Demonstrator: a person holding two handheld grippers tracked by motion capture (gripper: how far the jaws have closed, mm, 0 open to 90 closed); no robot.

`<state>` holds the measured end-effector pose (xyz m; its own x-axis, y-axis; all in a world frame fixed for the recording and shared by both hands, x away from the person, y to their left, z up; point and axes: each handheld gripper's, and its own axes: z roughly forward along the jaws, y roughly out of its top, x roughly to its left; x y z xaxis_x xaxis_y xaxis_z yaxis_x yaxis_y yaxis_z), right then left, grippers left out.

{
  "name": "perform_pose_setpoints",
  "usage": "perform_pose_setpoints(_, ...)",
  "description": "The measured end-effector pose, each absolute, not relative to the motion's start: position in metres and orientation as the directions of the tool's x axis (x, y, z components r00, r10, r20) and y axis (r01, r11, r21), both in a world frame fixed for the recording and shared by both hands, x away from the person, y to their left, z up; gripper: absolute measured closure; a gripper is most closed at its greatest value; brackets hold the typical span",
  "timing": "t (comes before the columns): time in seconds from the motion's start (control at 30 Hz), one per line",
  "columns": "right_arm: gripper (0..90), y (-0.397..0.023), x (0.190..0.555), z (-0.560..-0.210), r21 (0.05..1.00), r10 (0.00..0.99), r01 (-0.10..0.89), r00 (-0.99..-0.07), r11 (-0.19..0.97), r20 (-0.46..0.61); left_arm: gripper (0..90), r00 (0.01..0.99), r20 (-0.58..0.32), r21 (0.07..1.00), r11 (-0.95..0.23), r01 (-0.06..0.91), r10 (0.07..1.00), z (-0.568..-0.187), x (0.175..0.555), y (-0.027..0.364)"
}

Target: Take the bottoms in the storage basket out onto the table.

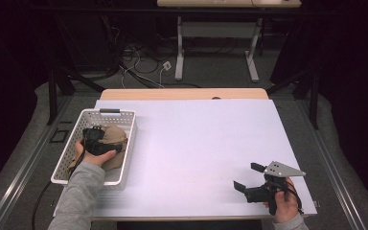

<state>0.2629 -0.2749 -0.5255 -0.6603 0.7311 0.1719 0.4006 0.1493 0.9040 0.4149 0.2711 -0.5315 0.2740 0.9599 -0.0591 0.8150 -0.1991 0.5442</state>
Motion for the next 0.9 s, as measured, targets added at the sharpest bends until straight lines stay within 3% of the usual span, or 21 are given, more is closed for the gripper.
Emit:
perform_pose_setpoints(0.43,0.4,-0.2743,0.2630,-0.5258,0.903,0.731,0.401,-0.661,0.151,0.171,4.4,0.279,-0.055,0.528,-0.209,0.823,0.959,-0.5328,0.4157,0.2712)
perform_pose_setpoints(0.9,0.5,-0.2780,0.2650,-0.5258,0.901,0.732,0.406,-0.659,0.154,0.173,29.1,0.299,-0.053,0.511,-0.232,0.828,0.953,-0.5312,0.4138,0.2728)
